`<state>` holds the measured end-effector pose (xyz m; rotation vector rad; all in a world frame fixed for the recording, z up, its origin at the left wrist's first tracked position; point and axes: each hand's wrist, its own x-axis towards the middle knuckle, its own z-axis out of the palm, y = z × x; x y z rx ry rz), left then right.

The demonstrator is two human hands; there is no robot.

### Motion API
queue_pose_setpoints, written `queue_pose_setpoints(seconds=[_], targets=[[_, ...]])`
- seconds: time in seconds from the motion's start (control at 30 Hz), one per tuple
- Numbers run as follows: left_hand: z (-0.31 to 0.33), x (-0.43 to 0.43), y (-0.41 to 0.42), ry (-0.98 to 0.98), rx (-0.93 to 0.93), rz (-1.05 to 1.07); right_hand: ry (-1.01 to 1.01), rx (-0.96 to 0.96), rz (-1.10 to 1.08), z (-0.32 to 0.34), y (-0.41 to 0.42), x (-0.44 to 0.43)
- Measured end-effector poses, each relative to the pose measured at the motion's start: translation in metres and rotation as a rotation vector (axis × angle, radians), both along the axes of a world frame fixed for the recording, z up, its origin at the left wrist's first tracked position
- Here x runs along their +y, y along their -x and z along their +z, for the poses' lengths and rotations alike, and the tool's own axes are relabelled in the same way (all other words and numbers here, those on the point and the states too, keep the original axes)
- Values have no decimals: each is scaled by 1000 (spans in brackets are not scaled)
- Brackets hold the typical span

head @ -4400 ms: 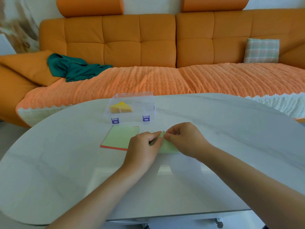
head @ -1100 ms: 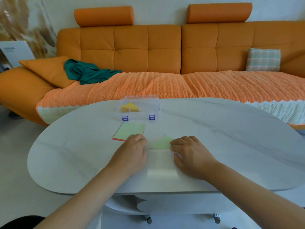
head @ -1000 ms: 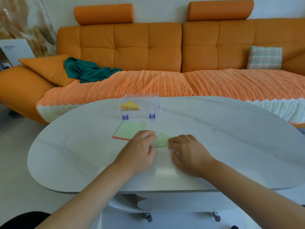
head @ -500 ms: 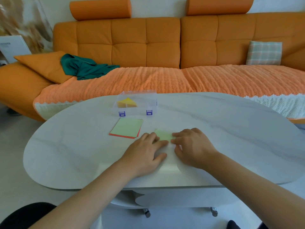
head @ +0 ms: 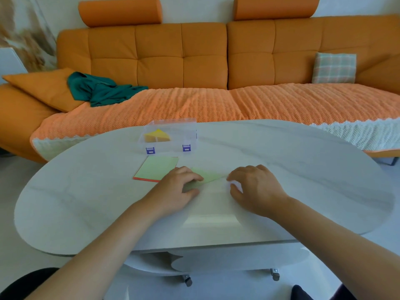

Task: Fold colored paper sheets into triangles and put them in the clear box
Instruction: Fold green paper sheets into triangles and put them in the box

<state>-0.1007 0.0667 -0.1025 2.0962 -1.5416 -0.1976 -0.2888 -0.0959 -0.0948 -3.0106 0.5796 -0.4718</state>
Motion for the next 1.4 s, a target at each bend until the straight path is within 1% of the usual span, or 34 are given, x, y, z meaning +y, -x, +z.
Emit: queue_pose_setpoints(seconds=[0.07,0.13,0.2,0.3,0.4,0.47,0.57,0.63,0.7,0.8,0.9,1.03,1.13,1.3,1.4], targets=[[1,-3,-4,25,18,-7,-44,-21,21,4,-5,1],[2,-6,-6,45,6,-20,-88,8,76,4,-13,3],[1,-8,-10,75,-45,-48,-135,42,123,0,-22,3],[0,-10,-14,103,-145,-108,-158,34,148,-5,-32,-2],[-1,-11,-16,143,-209,-121,-184,22,181,-5,-40,-9],[-2,-11,-18,181,-195,-105,-125,-19,212,-6,-45,-10],[0,-10,-19,201,-164,-83,-41,-138,227,-7,-51,-9],[4,-8,-17,196,-188,-54,-77,-194,226,-2,-53,-7],[12,-7,-12,196,-236,3,-154,-222,228,6,-53,-5],[23,-6,-3,204,-157,71,-275,-242,232,16,-51,-2],[31,-6,1,209,-66,116,-341,-272,212,24,-50,2],[37,-8,5,228,-24,148,-473,-332,183,31,-47,10],[41,-8,11,237,-10,161,-460,-358,177,33,-46,14],[47,-8,11,208,-21,125,-433,-340,131,37,-44,10],[51,-6,4,195,-40,149,-425,-352,96,39,-42,2]])
